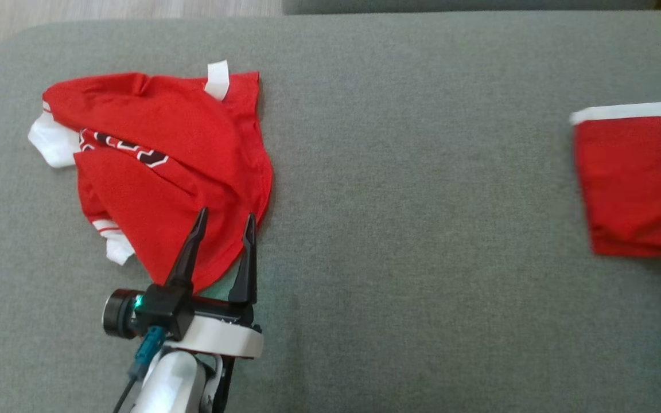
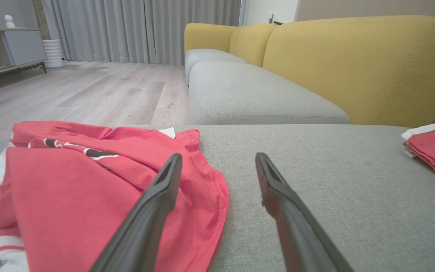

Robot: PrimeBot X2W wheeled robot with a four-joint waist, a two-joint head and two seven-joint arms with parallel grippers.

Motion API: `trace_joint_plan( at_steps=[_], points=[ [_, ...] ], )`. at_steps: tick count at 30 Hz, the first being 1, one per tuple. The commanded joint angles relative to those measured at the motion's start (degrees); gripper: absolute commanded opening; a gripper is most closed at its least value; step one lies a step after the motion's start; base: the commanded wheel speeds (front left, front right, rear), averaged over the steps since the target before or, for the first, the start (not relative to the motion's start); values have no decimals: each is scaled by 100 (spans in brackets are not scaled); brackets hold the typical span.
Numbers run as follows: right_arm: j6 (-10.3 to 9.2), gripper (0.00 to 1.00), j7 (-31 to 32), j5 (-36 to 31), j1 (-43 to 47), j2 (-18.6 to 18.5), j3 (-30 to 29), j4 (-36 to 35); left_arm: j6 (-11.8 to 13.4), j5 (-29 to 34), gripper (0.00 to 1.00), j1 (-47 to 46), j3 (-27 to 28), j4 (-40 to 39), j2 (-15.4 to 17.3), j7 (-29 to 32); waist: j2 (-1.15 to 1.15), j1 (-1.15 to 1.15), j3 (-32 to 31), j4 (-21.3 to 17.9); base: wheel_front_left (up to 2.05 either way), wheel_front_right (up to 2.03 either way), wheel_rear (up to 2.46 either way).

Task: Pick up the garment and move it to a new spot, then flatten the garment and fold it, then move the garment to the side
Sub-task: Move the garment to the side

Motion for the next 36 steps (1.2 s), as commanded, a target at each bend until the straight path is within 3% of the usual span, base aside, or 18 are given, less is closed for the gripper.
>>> trace_joint_plan(
  at_steps=[1, 10, 21, 22, 23, 30, 36],
  points=[
    [-5, 0, 50, -51, -109, -357, 24, -152, -21, 16, 100, -229, 241, -184, 18, -55, 0, 0, 115, 47, 0, 0, 0],
    [-5, 0, 103, -140, -138, -895, -347, -21, -86, 34, 100, -346, 296, -178, 18, -55, 0, 0, 342, 160, 0, 0, 0],
    [-5, 0, -67, -315, -245, -796, -625, 186, -115, 118, 100, -358, 327, -138, 18, -55, 0, 0, 364, 174, 0, 0, 0],
    [-5, 36, -67, -326, -258, -758, -647, 188, -118, 127, 100, -357, 333, -132, 18, -55, 0, 0, 355, 166, 0, 0, 0],
    [-5, 100, -78, -361, -267, -736, -676, 172, -120, 136, 100, -357, 337, -126, 18, -55, 0, 0, 344, 158, 0, 0, 0],
    [-5, 100, -225, -519, -304, -440, -875, -129, -113, 130, 100, -306, 341, -101, 18, -55, 0, 0, 122, 77, 0, 0, 0],
    [-5, 100, -485, -368, -299, 29, -855, -684, -53, 75, 100, -205, 337, -115, 18, -55, 0, 0, -264, 34, 0, 0, 0]
  ],
)
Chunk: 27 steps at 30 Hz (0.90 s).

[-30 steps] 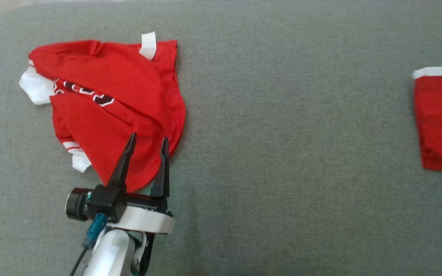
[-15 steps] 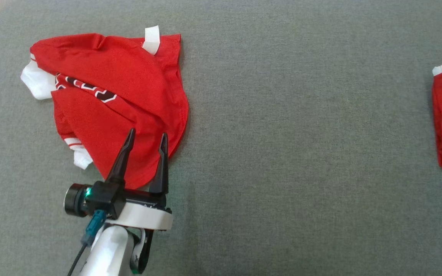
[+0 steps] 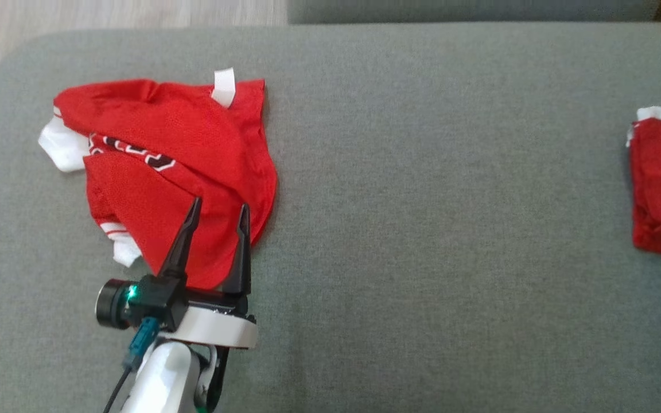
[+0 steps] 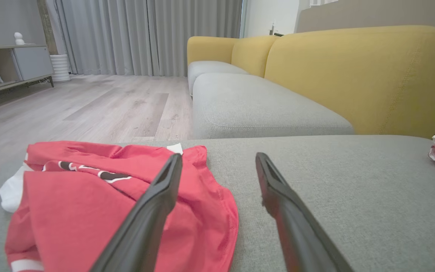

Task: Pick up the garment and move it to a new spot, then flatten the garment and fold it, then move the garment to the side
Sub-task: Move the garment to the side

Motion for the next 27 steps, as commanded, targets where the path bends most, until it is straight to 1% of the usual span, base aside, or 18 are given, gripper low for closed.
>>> trace_joint_plan(
  at_steps=[1, 5, 9, 10, 14, 16, 20, 23, 27],
  points=[
    [-5, 100, -102, 101, -113, 19, 134, -356, 53, -20, 100, -14, 196, -176, 20, -55, 0, 0, -206, -15, 0, 0, 0],
    [-5, 100, -195, 379, 11, 476, 406, -990, 101, -17, 100, 103, 250, -189, 20, -55, 0, 0, -517, -11, 0, 0, 0],
    [-5, 100, -292, 770, 323, 955, 647, -1712, 121, 22, 100, 239, 344, -187, 20, -55, 0, 0, -758, -6, 0, 0, 0],
    [-5, 100, -292, 770, 323, 955, 647, -1712, 121, 22, 100, 239, 344, -187, 20, -55, 0, 0, -758, -6, 0, 0, 0],
    [-5, 100, -382, 1103, 775, 1452, 830, -2329, 110, 44, 100, 329, 393, -197, 20, -55, 0, 0, -909, 39, 0, 0, 0],
    [-5, 100, -455, 1267, 1071, 1629, 965, -2555, 112, 43, 100, 361, 403, -205, 20, -55, 0, 0, -947, 56, 0, 0, 0],
    [-5, 100, -744, 1649, 1621, 1844, 1171, -2743, 116, 35, 100, 466, 432, -206, 20, -55, 0, 0, -999, 55, 0, 0, 0],
    [-5, 100, -1026, 1909, 2014, 1885, 1333, -2683, 122, 3, 100, 551, 424, -193, 20, -55, 0, 0, -1032, 47, 0, 0, 0],
    [-5, 100, -1451, 2489, 2568, 1890, 1519, -2487, 136, -57, 100, 659, 416, -129, 20, -55, 0, 0, -1094, 57, 0, 0, 0]
  ],
)
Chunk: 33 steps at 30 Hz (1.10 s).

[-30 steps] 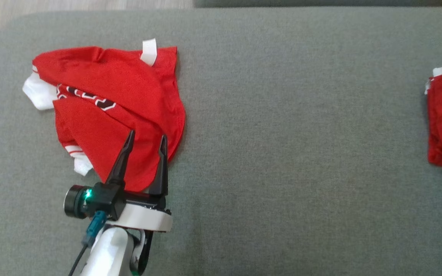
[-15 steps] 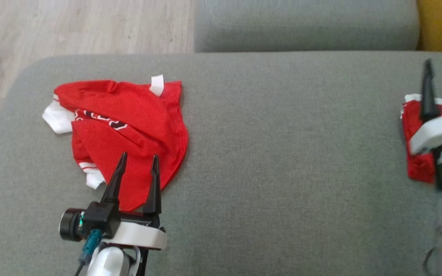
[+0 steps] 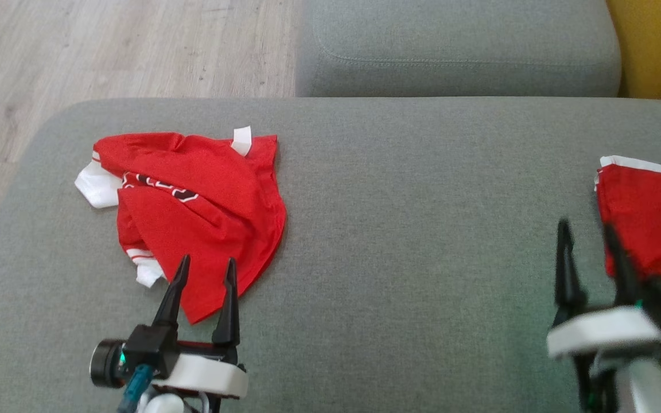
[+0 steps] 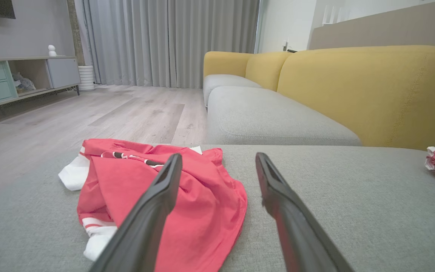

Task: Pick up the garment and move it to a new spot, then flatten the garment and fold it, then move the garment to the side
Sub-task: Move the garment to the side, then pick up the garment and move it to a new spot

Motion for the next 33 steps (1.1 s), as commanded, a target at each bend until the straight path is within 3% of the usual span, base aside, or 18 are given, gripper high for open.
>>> trace_joint_plan(
  at_steps=[1, 7, 20, 28, 33],
  points=[
    [-5, 100, -168, 100, 49, -23, 237, -110, 51, -101, 100, -117, 206, -137, 13, -55, 0, 0, -19, 2, 0, 0, 0],
    [-5, 100, -384, 138, 533, -21, 545, 82, 123, -175, 100, -32, 179, -90, 13, -55, 0, 0, -83, -39, 0, 0, 0],
    [-5, 100, -440, 219, 426, -21, 743, 60, 117, -135, 100, -72, 226, -126, 12, -55, 0, 0, -45, -188, 0, 0, 0],
    [-5, 100, -441, 291, 281, -21, 836, -57, -152, 90, 100, -529, 214, 47, 134, -55, 0, 0, 253, -395, 0, 0, 0],
    [-5, 100, -442, 326, 78, -21, 890, -206, -422, 293, 100, -1428, 39, 501, 398, 85, 0, 0, 727, -594, 0, 0, 0]
  ],
)
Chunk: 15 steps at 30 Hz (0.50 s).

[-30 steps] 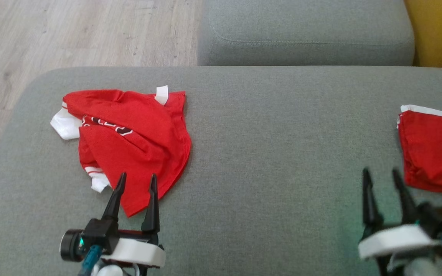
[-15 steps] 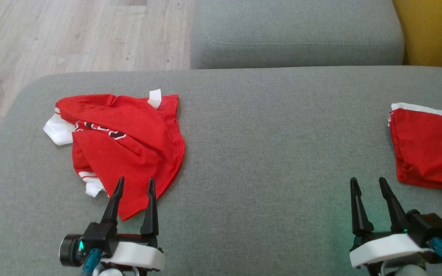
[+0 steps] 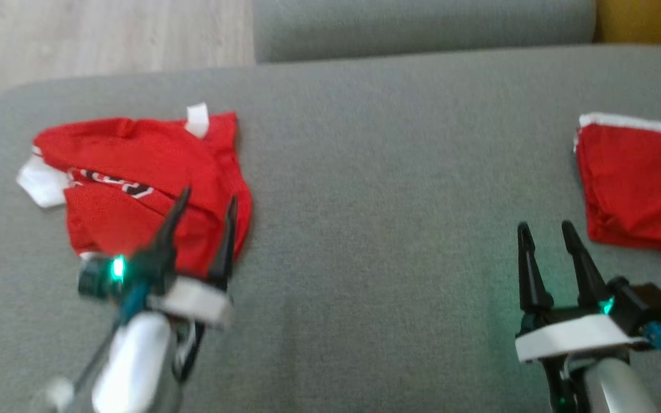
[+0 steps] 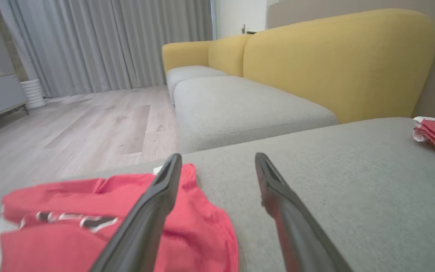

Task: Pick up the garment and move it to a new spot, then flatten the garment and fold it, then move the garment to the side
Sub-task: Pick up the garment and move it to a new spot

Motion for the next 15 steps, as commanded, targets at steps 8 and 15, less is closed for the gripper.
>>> trace_joint_plan(
  at_steps=[8, 15],
  points=[
    [-5, 100, -78, 85, -449, -33, 293, -289, -127, 83, 100, -1709, 99, 1052, 324, 1027, 0, -1, 894, -510, 0, 0, 0],
    [-5, 100, -78, 178, -570, -33, 376, -330, 108, 145, 100, -2469, 222, 2188, 591, 1315, 0, -1, 1201, -780, 0, 0, 0]
  ],
)
